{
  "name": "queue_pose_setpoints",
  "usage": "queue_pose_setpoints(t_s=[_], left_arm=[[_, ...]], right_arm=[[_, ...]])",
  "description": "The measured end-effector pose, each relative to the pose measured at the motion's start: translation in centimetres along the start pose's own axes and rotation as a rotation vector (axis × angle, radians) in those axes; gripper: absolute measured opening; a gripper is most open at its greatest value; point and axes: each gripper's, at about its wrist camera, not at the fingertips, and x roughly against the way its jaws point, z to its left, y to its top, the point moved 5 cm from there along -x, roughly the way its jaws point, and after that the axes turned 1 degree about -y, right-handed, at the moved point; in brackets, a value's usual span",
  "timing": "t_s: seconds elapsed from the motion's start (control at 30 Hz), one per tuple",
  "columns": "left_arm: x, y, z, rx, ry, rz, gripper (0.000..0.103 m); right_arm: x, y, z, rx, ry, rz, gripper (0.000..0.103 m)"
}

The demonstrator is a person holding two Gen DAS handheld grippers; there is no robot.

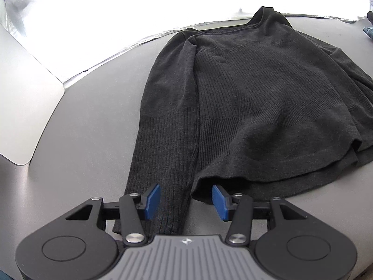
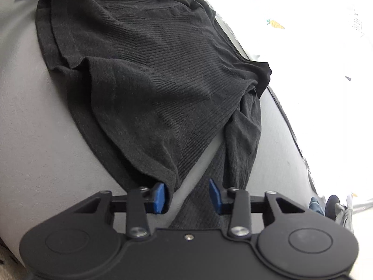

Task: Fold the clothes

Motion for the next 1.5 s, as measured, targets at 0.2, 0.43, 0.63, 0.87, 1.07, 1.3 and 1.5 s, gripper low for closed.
queue_pose_setpoints(t_s=[0.2,0.43,0.63,0.87,1.07,1.3,1.5], left_arm=[[-1.4,0.5,-0.2,-0.069,0.028,-0.044,0.051],[-0.6,2.2,0.7,-0.027,0.336,-0.229,0.051],[3.3,1.4,1.9,0.040,0.370,-0.245,0.051],[3.8,-2.9,1.0,0.011,0.324,-0.109,0.052],[3.3,-4.0,-0.5,-0.063,0.229,-0.026,0.058],[5.0,-2.8,1.4,0.103,0.196,-0.048,0.072],[4.5,-1.7,2.0,0.174,0.246,-0.039,0.072]], right_arm=[[0.4,0.6,-0.5,-0.037,-0.055,-0.035,0.008],[2.7,-0.5,-3.7,-0.180,-0.142,-0.052,0.001],[5.4,-2.2,-3.3,-0.105,-0.142,-0.091,0.001],[6.8,-4.6,-1.3,-0.155,0.039,-0.046,0.001],[6.2,-5.8,-3.0,-0.308,0.179,-0.002,0.050],[4.4,-10.1,-10.6,-0.759,0.208,0.052,0.064],[-1.9,-12.2,-10.7,-0.929,0.270,0.161,0.048]])
